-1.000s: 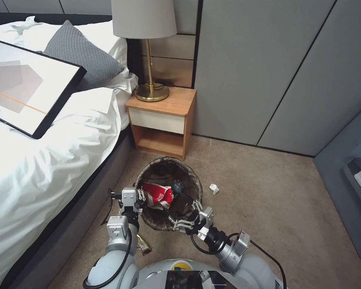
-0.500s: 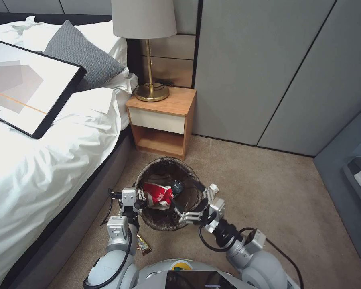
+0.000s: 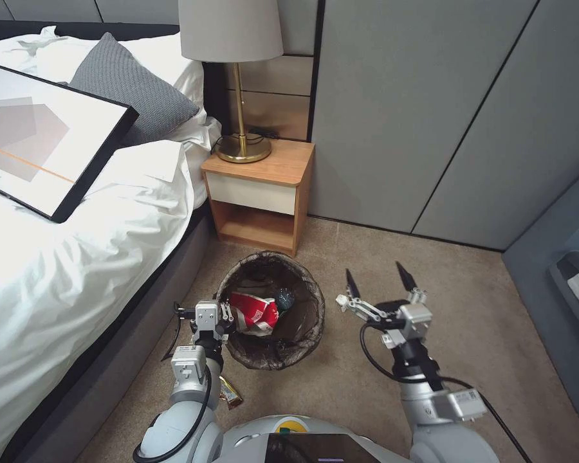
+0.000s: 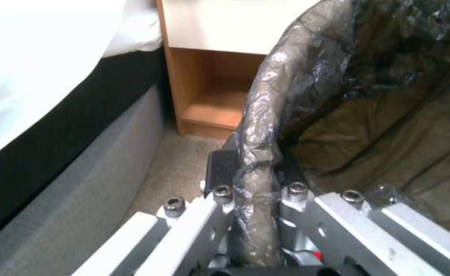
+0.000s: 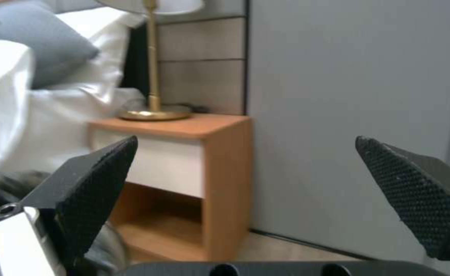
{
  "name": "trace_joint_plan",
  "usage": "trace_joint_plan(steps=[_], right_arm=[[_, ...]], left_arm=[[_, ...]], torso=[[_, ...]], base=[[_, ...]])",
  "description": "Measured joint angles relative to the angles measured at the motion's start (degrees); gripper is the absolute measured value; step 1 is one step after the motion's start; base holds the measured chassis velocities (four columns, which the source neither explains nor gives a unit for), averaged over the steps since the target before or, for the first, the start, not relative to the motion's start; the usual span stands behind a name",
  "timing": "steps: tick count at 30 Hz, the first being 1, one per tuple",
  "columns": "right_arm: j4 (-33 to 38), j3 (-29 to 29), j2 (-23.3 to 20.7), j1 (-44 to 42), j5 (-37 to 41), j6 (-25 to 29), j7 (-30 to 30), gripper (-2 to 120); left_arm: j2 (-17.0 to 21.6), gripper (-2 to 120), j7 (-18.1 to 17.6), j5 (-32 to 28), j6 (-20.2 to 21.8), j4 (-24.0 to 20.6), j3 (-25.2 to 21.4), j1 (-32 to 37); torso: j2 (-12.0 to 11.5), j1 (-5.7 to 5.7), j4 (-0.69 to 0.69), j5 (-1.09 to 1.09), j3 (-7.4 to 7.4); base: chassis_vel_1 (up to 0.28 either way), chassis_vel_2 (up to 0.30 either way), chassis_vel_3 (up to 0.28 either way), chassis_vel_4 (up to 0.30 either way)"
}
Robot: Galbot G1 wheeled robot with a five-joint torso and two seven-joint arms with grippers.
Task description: Pick up the trash bin, then pick up the garbage from the floor and place it into the trash bin.
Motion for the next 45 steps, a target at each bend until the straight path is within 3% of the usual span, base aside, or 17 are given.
trace_joint_plan(steps=[6,9,16,24,28,31,35,39,45], right_arm=[[0.83,1.53,3.12,-3.47,-3.19,-0.01,3.32,100],[-0.50,4.14,9.41,-10.38,-10.40,5.06,6.92,100],[-3.92,7.28,16.10,-15.94,-14.40,14.32,7.28,100],[-4.38,9.30,15.60,-14.63,-12.55,14.51,7.36,100],[-4.40,11.35,13.21,-10.42,-9.85,10.41,7.46,100],[-4.34,11.71,8.92,-0.49,-4.95,0.99,9.31,100],[-5.64,11.21,5.99,6.92,-0.11,-5.21,9.47,100],[-11.52,9.60,1.97,14.67,6.05,-12.59,8.12,100],[-18.67,6.88,-1.21,19.65,11.05,-18.20,7.22,100]], left_arm=[[0.01,2,0.00,0.00,0.00,0.00,0.01,-0.01],[0.02,2,0.00,0.00,0.00,0.00,-0.01,0.00],[0.01,2,0.00,0.00,0.00,0.00,0.00,-0.01],[0.01,2,0.00,0.00,0.00,0.00,0.00,0.00],[0.01,2,0.00,0.00,0.00,0.00,0.00,-0.01],[0.01,2,0.00,0.00,0.00,0.00,0.00,0.00],[0.01,2,0.00,0.00,0.00,0.00,0.00,0.00],[0.01,2,0.00,0.00,0.00,0.00,0.00,0.00],[0.01,2,0.00,0.00,0.00,0.00,0.00,-0.01]], torso=[[0.00,0.00,-0.01,-0.01,0.00],[0.00,0.00,0.01,0.01,0.00],[0.00,0.00,0.01,-0.01,0.00],[0.00,0.00,0.01,0.00,0.00],[0.00,0.00,0.01,0.01,0.00],[0.00,0.00,0.01,0.02,0.00],[0.00,0.00,0.02,0.01,0.00],[0.00,0.00,0.02,0.02,0.01],[0.00,0.00,0.01,0.01,0.01]], base=[[0.000,0.000,0.000,0.000],[0.000,0.000,0.000,0.000],[0.000,0.000,0.000,0.000],[0.000,0.000,0.000,0.000],[0.000,0.000,0.000,0.000],[0.000,0.000,0.000,0.000],[0.000,0.000,0.000,0.000],[0.000,0.000,0.000,0.000],[0.000,0.000,0.000,0.000]])
